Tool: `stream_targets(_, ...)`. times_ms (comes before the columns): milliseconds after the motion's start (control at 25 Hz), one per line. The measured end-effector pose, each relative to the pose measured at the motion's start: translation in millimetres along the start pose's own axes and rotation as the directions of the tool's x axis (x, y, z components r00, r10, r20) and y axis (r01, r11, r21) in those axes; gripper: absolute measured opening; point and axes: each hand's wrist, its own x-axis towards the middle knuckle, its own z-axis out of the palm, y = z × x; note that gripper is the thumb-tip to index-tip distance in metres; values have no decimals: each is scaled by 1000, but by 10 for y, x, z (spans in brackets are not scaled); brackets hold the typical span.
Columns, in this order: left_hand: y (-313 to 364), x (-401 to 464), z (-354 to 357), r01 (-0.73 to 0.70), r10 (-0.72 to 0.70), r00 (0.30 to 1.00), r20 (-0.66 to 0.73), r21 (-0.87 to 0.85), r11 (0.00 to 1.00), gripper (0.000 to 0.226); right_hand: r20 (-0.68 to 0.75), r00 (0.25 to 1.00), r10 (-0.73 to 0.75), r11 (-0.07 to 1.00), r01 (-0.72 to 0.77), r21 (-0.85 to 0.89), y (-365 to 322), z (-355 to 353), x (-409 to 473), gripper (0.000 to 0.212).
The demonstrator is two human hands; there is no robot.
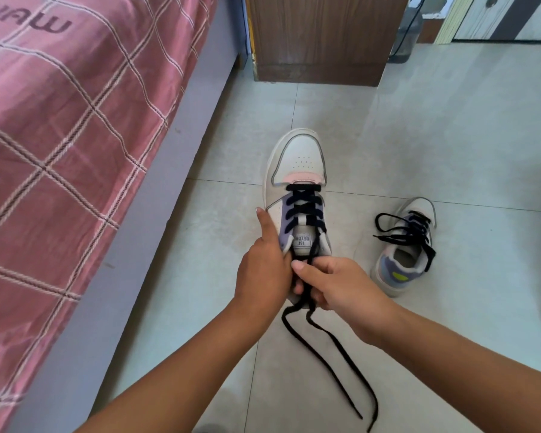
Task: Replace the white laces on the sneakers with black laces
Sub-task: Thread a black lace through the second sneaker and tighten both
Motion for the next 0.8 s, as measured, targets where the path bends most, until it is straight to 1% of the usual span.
stream_targets(120, -23, 30, 6, 19, -20, 999, 32, 25, 1000, 71, -16, 994, -110, 994, 110, -6, 63, -17, -59, 24)
stream_targets(200, -57, 79, 56, 38, -51, 994, 100, 128, 991, 63, -17, 985, -170, 985, 170, -20, 135, 3, -138, 24)
stream_targets(240, -94, 103, 100, 45, -67, 989, 134, 167, 985, 55, 7, 987, -161, 986, 161, -40, 177, 7, -170, 25)
stream_targets(280, -143, 132, 152, 68, -99, 981, 164, 185, 980, 44, 45, 991, -130, 989, 132, -58, 217, 13, -184, 26)
stream_targets(360, -272, 174, 270, 188, -224, 946, 236, 165, 968, 24, 111, 994, -21, 997, 30, -78, 297, -5, -119, 27)
stream_targets(400, -355, 177, 347, 237, -273, 920, 279, 157, 959, 19, 103, 994, 30, 998, -23, -66, 336, -25, -59, 28)
stream_targets(440, -424, 159, 423, 247, -289, 905, 313, 167, 954, 19, 67, 995, 70, 997, -67, -37, 367, -49, 11, 28)
stream_targets(480, -483, 139, 493, 224, -275, 901, 336, 183, 957, 21, 13, 994, 111, 994, -111, 18, 392, -78, 79, 24)
stream_targets(520, -536, 121, 552, 199, -257, 895, 365, 189, 962, 24, -28, 986, 165, 980, -161, 114, 401, -102, 127, 17)
stream_targets(560, -571, 94, 570, 191, -250, 877, 411, 180, 965, 27, -18, 975, 224, 949, -213, 230, 407, -111, 151, 10)
stream_targets(600, -601, 81, 563, 210, -259, 846, 467, 154, 965, 29, 42, 963, 267, 911, -267, 315, 419, -111, 153, 10)
stream_targets(640, -621, 77, 535, 237, -272, 813, 515, 134, 962, 29, 124, 949, 291, 884, -316, 346, 433, -106, 146, 13)
stream_targets(680, -617, 87, 487, 255, -288, 796, 532, 138, 957, 29, 187, 934, 304, 883, -350, 313, 440, -94, 132, 16)
stream_targets(720, -601, 106, 425, 264, -300, 810, 504, 142, 954, 29, 213, 928, 306, 903, -354, 244, 437, -74, 114, 19)
stream_targets(760, -586, 126, 366, 289, -308, 834, 457, 113, 951, 34, 210, 936, 284, 936, -318, 152, 436, -42, 85, 22)
stream_targets(800, -561, 127, 309, 330, -311, 839, 446, 37, 943, 41, 199, 952, 232, 969, -244, 38, 433, -8, 42, 24)
